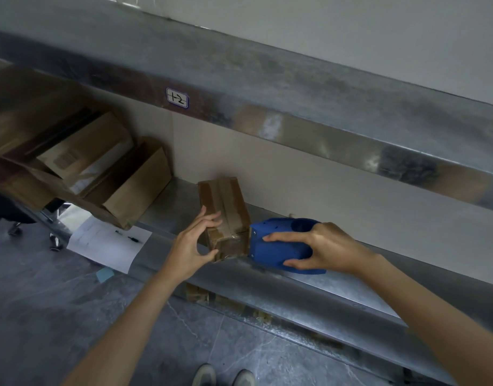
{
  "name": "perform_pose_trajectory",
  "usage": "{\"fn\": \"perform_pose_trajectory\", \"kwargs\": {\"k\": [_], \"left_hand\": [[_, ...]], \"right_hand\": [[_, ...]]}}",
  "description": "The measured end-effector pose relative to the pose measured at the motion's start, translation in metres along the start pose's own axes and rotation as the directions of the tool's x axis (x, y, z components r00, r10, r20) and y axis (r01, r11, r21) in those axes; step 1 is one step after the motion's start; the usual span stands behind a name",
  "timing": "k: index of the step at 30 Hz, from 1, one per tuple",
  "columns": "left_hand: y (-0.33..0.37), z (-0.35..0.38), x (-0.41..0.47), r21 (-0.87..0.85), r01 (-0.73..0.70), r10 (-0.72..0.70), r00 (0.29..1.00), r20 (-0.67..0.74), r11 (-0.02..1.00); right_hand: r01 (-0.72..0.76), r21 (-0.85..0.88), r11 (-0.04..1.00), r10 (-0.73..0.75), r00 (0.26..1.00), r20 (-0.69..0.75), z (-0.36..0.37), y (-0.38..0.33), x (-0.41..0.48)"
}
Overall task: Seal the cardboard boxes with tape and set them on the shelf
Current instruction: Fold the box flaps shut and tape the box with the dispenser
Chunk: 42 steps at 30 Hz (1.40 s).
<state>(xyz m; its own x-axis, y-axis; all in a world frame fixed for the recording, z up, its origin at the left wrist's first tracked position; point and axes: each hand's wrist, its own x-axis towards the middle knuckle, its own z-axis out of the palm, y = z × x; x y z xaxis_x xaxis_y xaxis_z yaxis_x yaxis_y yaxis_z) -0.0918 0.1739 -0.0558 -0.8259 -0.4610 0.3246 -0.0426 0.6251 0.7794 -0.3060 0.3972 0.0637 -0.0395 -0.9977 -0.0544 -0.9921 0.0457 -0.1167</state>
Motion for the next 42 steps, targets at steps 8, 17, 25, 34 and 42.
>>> {"fn": "perform_pose_trajectory", "kwargs": {"k": [8, 17, 25, 34, 42], "left_hand": [[-0.003, 0.0, 0.0, 0.009, 0.004, -0.004, 1.0, 0.01, 1.0], [-0.005, -0.001, -0.002, -0.045, 0.033, -0.032, 0.999, 0.039, 0.998], [-0.006, 0.0, -0.003, -0.094, 0.064, -0.059, 0.997, 0.056, 0.993], [-0.004, 0.001, -0.004, -0.129, 0.089, -0.082, 0.995, 0.06, 0.988], [-0.006, 0.003, -0.004, -0.159, 0.076, -0.067, 0.996, 0.061, 0.984]], "right_hand": [[-0.014, 0.04, 0.999, 0.013, 0.999, 0.033, -0.008, 0.009, -0.003], [-0.161, 0.062, 0.985, 0.159, 0.987, 0.037, -0.02, 0.042, -0.03], [-0.181, -0.054, 0.982, 0.18, 0.983, -0.022, -0.004, 0.025, -0.028], [-0.266, -0.072, 0.961, 0.248, 0.948, -0.2, 0.029, 0.004, -0.007], [-0.331, -0.056, 0.942, 0.307, 0.917, -0.255, 0.041, -0.013, 0.016]]}}
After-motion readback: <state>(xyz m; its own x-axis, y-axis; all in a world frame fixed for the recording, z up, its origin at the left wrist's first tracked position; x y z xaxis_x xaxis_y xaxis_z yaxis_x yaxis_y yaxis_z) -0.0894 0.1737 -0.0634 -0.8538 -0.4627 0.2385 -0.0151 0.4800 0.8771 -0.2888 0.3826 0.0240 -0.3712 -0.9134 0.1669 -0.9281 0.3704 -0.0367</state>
